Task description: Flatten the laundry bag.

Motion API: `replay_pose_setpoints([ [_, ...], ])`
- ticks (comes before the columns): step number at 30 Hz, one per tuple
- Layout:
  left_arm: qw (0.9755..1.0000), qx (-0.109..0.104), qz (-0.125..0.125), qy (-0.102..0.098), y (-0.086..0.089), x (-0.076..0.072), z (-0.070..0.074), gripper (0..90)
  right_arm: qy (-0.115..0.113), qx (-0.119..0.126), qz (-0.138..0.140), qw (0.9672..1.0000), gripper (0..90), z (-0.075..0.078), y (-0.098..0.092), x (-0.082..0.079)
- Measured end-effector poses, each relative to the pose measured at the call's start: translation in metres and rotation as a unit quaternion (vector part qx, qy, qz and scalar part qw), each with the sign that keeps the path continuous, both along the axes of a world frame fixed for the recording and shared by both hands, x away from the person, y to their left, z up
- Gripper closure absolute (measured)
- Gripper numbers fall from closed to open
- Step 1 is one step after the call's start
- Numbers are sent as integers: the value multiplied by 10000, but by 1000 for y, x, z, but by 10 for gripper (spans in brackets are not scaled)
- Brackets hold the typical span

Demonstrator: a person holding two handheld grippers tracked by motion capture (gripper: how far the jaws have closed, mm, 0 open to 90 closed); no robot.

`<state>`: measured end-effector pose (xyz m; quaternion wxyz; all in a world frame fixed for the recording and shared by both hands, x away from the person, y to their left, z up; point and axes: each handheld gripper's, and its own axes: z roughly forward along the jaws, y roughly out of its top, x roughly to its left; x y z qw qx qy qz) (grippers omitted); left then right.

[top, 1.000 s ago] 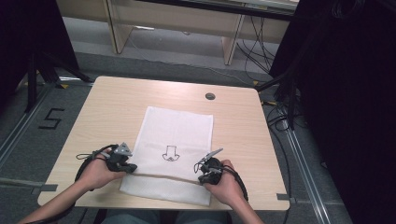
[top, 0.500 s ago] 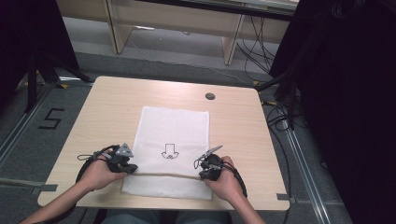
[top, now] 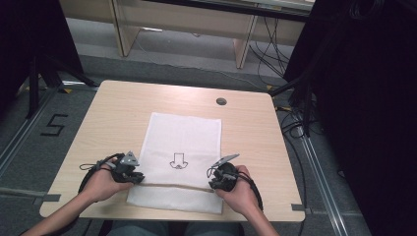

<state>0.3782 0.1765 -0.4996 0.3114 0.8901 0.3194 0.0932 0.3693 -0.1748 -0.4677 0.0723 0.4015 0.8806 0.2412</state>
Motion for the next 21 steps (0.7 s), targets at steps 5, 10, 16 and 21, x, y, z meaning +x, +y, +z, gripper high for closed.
replay_pose_setpoints([
  [5,9975,-455,-253,-478,-3,0,3,654,-258,324,-322,9986,758,11,-21,1],
  [10,9932,-744,-430,-780,-15,-4,8,535,-317,432,-535,9971,711,7,-33,5],
  [16,9912,-1021,-355,-761,-23,-5,8,492,-295,386,-556,9973,717,8,-38,3],
  [21,9908,-1113,-288,-711,-21,-3,8,459,-275,443,-630,9967,764,11,-43,1],
])
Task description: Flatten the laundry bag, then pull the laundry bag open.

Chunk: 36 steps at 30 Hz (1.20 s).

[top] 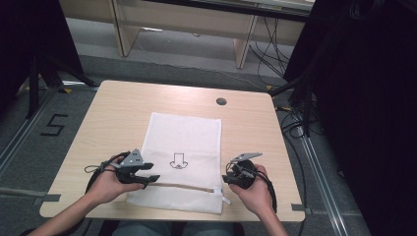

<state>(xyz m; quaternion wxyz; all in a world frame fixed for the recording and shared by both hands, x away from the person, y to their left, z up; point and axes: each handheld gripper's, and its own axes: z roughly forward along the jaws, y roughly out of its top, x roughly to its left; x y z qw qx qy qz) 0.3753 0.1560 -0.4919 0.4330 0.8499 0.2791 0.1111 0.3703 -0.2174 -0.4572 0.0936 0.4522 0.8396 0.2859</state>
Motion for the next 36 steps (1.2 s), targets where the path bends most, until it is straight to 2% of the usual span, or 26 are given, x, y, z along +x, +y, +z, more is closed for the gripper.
replay_pose_setpoints([
  [1,9999,-94,128,57,-1,-1,0,447,-73,133,-64,9999,768,-2,0,0],
  [2,10000,-23,40,-15,1,1,0,442,42,30,-63,10000,770,1,-1,0],
  [4,10000,-12,41,-21,1,1,1,435,-30,-16,4,10000,781,-1,-3,1],
  [5,10000,0,36,-23,1,1,0,433,60,39,-57,10000,782,0,-3,1],
  [8,9999,-67,122,34,0,-1,-2,433,114,74,-82,9999,772,-3,-2,2],
  [9,9999,-49,88,101,0,-1,-2,434,51,141,-90,9998,770,-6,-2,3],
  [10,9999,-43,76,111,0,-1,-2,434,294,12,-57,9995,765,-2,-2,1],
  [11,10000,18,33,3,0,0,-2,434,328,67,-141,9993,759,-2,0,0],
  [12,10000,37,17,-34,0,0,-1,434,209,5,-68,9998,751,-3,0,0],
  [13,10000,55,14,-45,0,0,-1,434,197,-93,-11,9998,747,-2,-1,0],
  [14,10000,-15,75,20,-1,-1,-2,435,195,-70,-62,9998,749,-3,0,0],
  [16,10000,-27,90,-5,-2,-1,-3,435,150,-110,-29,9998,775,-3,-2,0],
  [18,10000,77,34,-19,-1,0,-2,435,252,-172,-52,9995,822,-2,-3,-2],
  [19,9999,71,-20,-88,-2,-1,-2,435,238,-230,10,9995,847,-1,-4,-2],
  [21,10000,-40,73,-8,-3,-4,-2,435,325,-231,-66,9992,900,1,-2,-4],
  [23,9999,78,-69,-118,-1,-3,-2,436,379,-265,-25,9989,900,3,-1,-5],
  [25,9999,102,-15,-102,0,-5,-2,437,431,-241,-18,9988,900,6,2,-7],
  [26,9998,63,-57,-152,0,-5,-2,437,385,-225,79,9990,900,7,4,-7],
  [27,9999,-13,-49,-134,-1,-6,-2,438,480,-217,21,9986,900,8,7,-10],
  [30,9999,10,-92,-99,-1,-6,-1,440,487,-230,168,9984,900,5,13,-10],
  [31,9999,-55,-33,-116,-3,-7,-2,443,598,-227,153,9978,900,4,15,-11],
  [32,9998,-40,-93,-148,-4,-7,-1,448,555,-219,238,9979,900,2,16,-10],
  [33,9999,-51,-81,-113,-5,-7,-1,450,692,-223,169,9972,900,0,18,-10],
  [34,9997,40,-161,-163,-6,-7,0,453,769,-236,181,9966,900,-2,19,-10],
  [35,9998,-21,-164,-89,-8,-7,-1,455,715,-209,313,9967,900,-5,20,-9],
  [36,9998,-44,-198,-75,-9,-7,-1,458,822,-220,278,9960,900,-6,21,-9],
])
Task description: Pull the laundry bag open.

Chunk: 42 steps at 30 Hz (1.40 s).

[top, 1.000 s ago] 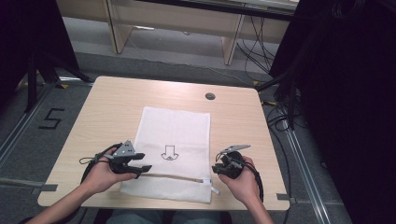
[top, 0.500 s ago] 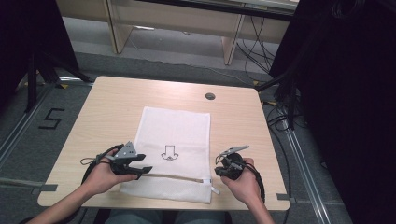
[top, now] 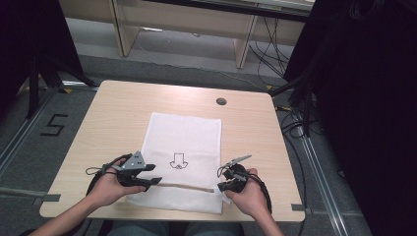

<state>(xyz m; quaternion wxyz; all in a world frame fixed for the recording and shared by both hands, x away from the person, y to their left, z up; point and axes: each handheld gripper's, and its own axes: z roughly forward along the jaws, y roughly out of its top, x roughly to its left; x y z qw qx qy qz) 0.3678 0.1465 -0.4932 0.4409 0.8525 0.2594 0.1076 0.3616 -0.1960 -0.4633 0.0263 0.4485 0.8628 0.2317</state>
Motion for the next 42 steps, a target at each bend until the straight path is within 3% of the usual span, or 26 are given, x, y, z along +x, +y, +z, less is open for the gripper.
replay_pose_setpoints([
  [2,9999,68,-99,-54,-3,0,0,460,42,-26,88,9999,900,-5,0,3],
  [3,10000,-11,-91,8,-5,-2,-1,461,117,-62,13,9999,900,-6,1,3],
  [5,9998,27,-197,51,-7,-2,-1,463,128,-105,81,9998,900,-8,0,5],
  [6,9997,34,-243,-29,-7,-2,-1,462,184,-151,18,9997,900,-9,0,6],
  [8,9998,-13,-192,-54,-8,-3,-2,462,155,-185,135,9996,900,-12,-1,8],
  [9,9998,-12,-183,-53,-7,-3,-2,463,249,-202,3,9995,900,-12,0,7],
  [10,9998,55,-209,45,-6,-2,0,462,244,-185,45,9995,900,-12,0,7],
  [12,9998,35,-192,-72,-5,-2,-1,462,138,-166,142,9997,900,-12,1,8],
  [13,9998,45,-182,-62,-5,-2,-1,462,106,-176,167,9996,900,-12,1,8],
  [14,9998,51,-190,-68,-5,-2,-1,462,179,-179,-8,9997,900,-8,3,6],
  [16,9999,23,-153,-9,-6,-2,-1,461,78,-83,57,9999,900,-6,3,6],
  [25,9998,53,-197,4,-6,-2,0,458,316,-289,246,9988,900,-17,7,11],
  [28,9997,87,-221,-48,-6,-1,0,457,362,-362,158,9986,900,-17,9,11],
  [31,9998,-145,-146,31,-11,-2,0,457,398,-308,154,9986,900,-17,8,11],
  [34,9994,-109,-324,50,-18,-2,5,458,345,-336,234,9986,900,-18,9,12],
  [36,9993,-67,-377,-38,-25,-2,7,461,377,-454,177,9981,900,-16,12,10],
  [39,9985,-130,-525,28,-35,-3,9,468,245,-579,302,9976,900,-16,15,10],
  [42,9978,-17,-669,-8,-41,0,10,472,228,-632,346,9971,900,-16,15,10],
])
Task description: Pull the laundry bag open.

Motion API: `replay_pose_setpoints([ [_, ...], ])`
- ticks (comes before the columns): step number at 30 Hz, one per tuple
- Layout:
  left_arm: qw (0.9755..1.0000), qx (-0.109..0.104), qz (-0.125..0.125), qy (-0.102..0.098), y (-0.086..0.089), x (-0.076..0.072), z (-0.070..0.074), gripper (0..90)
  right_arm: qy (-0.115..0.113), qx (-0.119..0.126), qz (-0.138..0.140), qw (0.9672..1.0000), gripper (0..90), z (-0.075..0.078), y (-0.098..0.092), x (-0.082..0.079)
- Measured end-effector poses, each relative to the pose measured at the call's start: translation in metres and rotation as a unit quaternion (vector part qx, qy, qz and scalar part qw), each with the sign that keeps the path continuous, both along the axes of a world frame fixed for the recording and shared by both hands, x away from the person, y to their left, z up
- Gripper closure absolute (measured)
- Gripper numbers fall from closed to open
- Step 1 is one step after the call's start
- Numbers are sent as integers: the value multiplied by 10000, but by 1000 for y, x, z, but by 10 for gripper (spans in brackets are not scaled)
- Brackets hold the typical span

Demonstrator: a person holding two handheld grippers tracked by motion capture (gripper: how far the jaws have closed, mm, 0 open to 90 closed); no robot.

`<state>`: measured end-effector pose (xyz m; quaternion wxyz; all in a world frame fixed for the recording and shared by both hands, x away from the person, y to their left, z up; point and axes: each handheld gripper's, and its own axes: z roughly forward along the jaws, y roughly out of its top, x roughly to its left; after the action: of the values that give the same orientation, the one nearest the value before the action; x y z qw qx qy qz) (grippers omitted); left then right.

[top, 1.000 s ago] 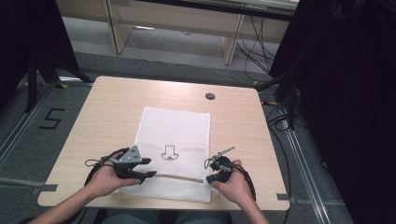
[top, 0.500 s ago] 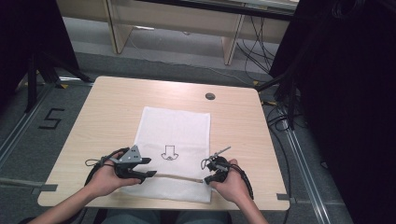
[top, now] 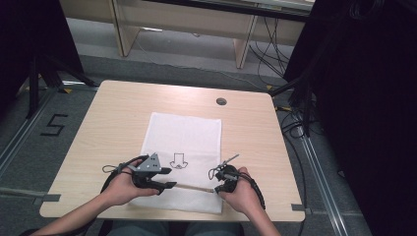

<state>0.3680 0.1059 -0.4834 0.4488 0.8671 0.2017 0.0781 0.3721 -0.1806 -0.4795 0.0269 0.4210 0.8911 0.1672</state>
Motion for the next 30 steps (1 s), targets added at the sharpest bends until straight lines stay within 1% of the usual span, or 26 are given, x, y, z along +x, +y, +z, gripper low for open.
replay_pose_setpoints([
  [1,10000,-44,21,86,-2,0,0,473,-6,3,-6,10000,900,-1,0,1],
  [2,9999,-99,-15,35,-5,1,-1,475,137,47,-207,9997,900,1,1,-2],
  [3,9999,-50,31,90,-7,1,-1,476,96,25,-158,9998,900,1,0,0],
  [4,9999,-102,13,127,-9,1,-2,479,132,64,-163,9998,900,1,0,0],
  [5,9999,-105,-54,117,-12,2,-2,483,67,94,-74,9999,900,0,-1,1],
  [6,9998,-32,-95,182,-14,3,-2,486,62,84,-100,9999,900,0,-2,1],
  [7,9999,-7,-93,122,-16,2,-2,492,55,89,-67,9999,900,-1,-2,2],
  [8,9998,-68,-134,153,-20,2,-3,507,79,112,-78,9999,900,0,-2,2],
  [11,9996,-3,-243,174,-27,2,-3,532,43,119,-31,9999,900,-1,-3,2],
  [12,9996,52,-280,88,-28,2,-3,538,70,137,-50,9999,900,0,-3,2],
  [13,9995,24,-302,124,-31,1,-2,548,102,133,-119,9998,900,0,-3,1],
  [14,9993,72,-352,117,-33,2,-2,558,81,165,-134,9997,900,-1,-3,1],
  [15,9990,64,-409,168,-36,2,-1,568,102,152,-112,9998,900,0,-3,1],
  [16,9991,37,-390,156,-38,1,-1,584,115,167,-97,9997,900,0,-3,2],
  [17,9989,50,-404,214,-40,2,-1,596,104,171,-85,9998,900,0,-4,2],
  [18,9988,10,-427,242,-43,2,-2,603,135,166,-131,9997,900,0,-3,1],
  [19,9988,76,-426,239,-45,2,-2,606,101,193,-132,9997,900,-1,-4,1],
  [20,9987,116,-452,210,-47,2,-2,610,122,177,-116,9997,900,0,-4,2],
  [21,9986,90,-459,241,-49,2,-2,617,123,182,-114,9997,900,0,-4,2],
  [23,9985,63,-499,226,-54,2,-3,625,114,216,-90,9997,900,-1,-5,2],
  [26,9981,165,-557,194,-61,3,-1,640,174,221,-158,9995,900,-1,-5,2],
  [27,9981,116,-566,225,-64,3,-2,645,190,227,-154,9994,900,-1,-5,2],
  [30,9976,139,-635,223,-73,3,-3,663,195,246,-132,9994,900,-1,-6,3],
])
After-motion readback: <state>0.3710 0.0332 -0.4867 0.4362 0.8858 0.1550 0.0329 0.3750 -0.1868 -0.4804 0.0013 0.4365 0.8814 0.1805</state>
